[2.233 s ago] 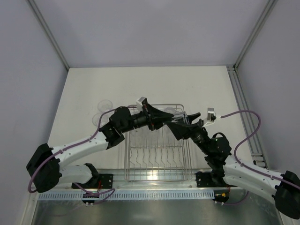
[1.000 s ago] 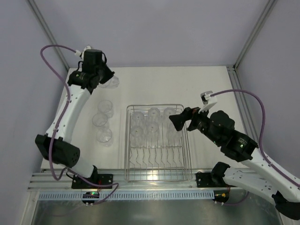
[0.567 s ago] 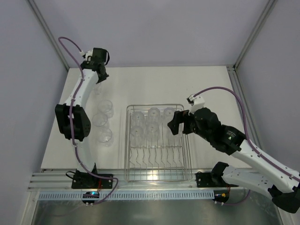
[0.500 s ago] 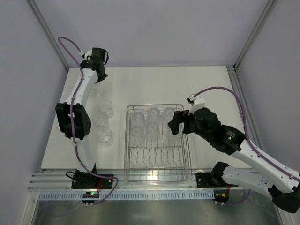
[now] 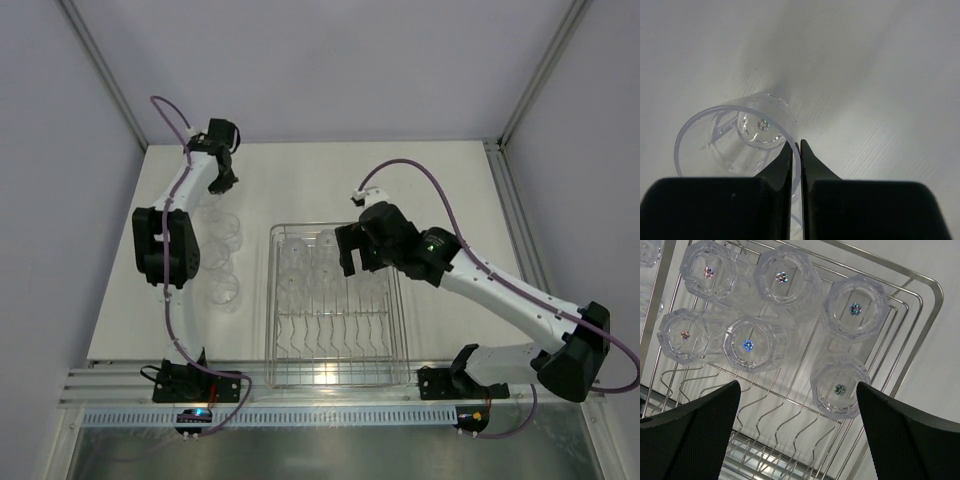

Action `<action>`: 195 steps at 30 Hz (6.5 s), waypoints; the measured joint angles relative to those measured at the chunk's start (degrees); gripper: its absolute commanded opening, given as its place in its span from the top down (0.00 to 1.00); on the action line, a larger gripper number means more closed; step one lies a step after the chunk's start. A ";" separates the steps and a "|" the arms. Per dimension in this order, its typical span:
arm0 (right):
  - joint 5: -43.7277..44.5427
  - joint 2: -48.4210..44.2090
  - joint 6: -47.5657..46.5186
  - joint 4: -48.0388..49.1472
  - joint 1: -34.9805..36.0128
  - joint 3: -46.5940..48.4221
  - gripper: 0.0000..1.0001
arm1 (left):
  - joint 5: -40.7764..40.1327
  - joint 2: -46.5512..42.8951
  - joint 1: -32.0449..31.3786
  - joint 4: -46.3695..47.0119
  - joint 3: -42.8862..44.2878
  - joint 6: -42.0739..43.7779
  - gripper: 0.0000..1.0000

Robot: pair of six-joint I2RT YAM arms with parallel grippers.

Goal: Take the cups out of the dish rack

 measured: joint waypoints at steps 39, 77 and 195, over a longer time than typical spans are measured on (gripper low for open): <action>-7.21 31.26 -5.77 1.42 4.15 11.76 0.09 | 6.25 -30.29 0.00 -1.62 -15.65 1.14 0.12; -47.52 0.22 17.46 15.39 -18.25 1.07 0.96 | 57.79 -70.79 -0.13 20.76 -51.06 -17.35 0.08; -14.97 41.20 -8.81 -2.05 12.52 25.92 0.00 | 5.14 -43.63 -2.29 4.68 -54.64 -8.87 0.50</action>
